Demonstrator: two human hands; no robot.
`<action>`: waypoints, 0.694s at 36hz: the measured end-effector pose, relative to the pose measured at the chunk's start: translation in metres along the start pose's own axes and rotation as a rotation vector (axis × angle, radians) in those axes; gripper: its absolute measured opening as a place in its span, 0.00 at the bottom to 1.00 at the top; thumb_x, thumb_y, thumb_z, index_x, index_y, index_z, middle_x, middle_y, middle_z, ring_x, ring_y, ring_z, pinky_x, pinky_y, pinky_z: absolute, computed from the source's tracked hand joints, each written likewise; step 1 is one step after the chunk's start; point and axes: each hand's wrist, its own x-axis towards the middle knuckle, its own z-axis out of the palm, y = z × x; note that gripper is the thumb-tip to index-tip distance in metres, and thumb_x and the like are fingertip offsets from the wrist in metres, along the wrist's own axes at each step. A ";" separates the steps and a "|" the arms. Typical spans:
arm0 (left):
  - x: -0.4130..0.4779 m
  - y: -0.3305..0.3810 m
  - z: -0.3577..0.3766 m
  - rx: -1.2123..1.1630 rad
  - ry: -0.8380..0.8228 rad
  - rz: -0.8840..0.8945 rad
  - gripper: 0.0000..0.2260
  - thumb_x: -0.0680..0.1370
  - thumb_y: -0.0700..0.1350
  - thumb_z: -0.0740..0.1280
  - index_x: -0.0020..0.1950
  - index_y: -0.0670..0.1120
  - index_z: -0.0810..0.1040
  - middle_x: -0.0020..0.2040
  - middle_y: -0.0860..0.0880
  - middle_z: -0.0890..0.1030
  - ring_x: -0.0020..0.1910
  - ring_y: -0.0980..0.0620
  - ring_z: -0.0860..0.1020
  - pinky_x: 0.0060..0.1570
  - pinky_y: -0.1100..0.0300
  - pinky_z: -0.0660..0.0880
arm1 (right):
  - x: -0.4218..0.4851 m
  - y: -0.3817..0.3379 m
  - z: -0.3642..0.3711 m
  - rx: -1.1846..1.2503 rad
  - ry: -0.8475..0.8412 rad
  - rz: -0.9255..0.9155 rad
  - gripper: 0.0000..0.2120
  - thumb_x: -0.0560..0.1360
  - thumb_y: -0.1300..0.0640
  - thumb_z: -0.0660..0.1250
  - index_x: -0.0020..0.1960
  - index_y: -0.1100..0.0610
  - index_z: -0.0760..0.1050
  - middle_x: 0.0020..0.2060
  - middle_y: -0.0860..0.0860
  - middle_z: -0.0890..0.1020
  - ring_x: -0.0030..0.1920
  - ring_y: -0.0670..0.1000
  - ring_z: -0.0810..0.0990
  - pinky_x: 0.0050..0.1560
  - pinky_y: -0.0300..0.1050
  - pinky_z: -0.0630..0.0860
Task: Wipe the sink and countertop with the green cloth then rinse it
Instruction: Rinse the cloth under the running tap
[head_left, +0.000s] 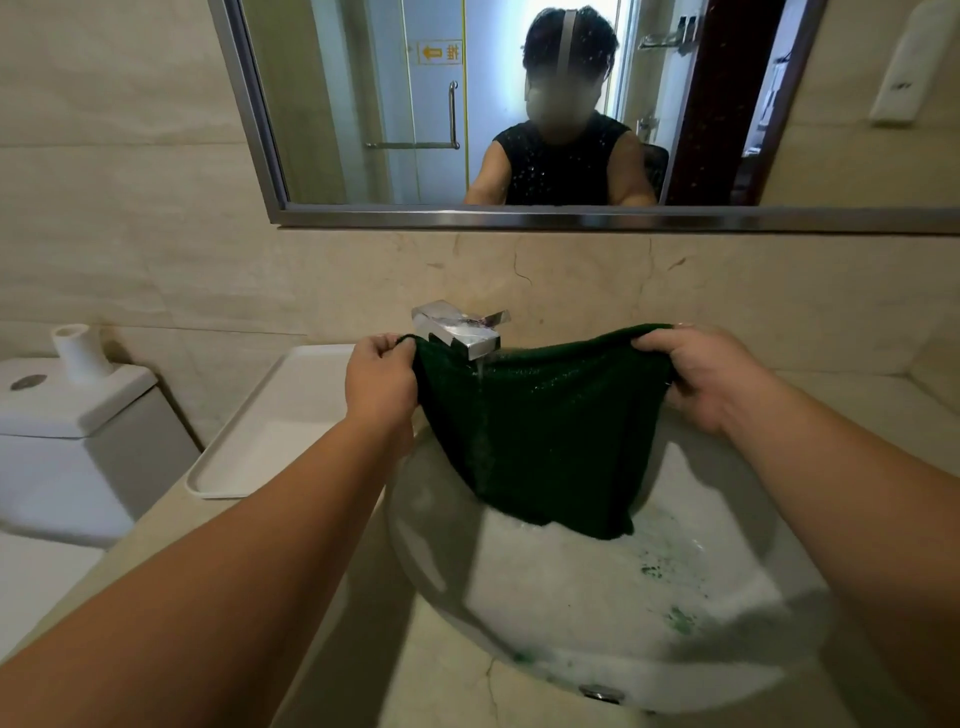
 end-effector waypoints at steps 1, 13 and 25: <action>0.000 -0.002 0.000 0.020 -0.009 -0.010 0.03 0.81 0.43 0.68 0.53 0.46 0.79 0.54 0.38 0.85 0.50 0.43 0.84 0.44 0.50 0.82 | 0.001 0.003 0.001 -0.022 -0.005 0.014 0.06 0.75 0.67 0.71 0.50 0.60 0.80 0.41 0.58 0.85 0.41 0.55 0.84 0.33 0.43 0.83; 0.000 -0.016 0.000 0.047 -0.024 -0.159 0.09 0.85 0.44 0.64 0.57 0.41 0.81 0.54 0.39 0.85 0.51 0.41 0.87 0.52 0.45 0.86 | 0.009 0.024 0.017 0.056 0.065 0.140 0.05 0.76 0.66 0.68 0.51 0.61 0.79 0.46 0.59 0.84 0.43 0.55 0.84 0.55 0.56 0.84; -0.032 -0.027 0.040 -0.094 -0.273 -0.403 0.14 0.85 0.44 0.63 0.68 0.40 0.78 0.35 0.48 0.83 0.28 0.53 0.79 0.30 0.57 0.77 | -0.024 0.043 0.084 -0.023 -0.120 0.090 0.05 0.77 0.65 0.69 0.50 0.58 0.82 0.43 0.58 0.85 0.43 0.53 0.84 0.50 0.53 0.86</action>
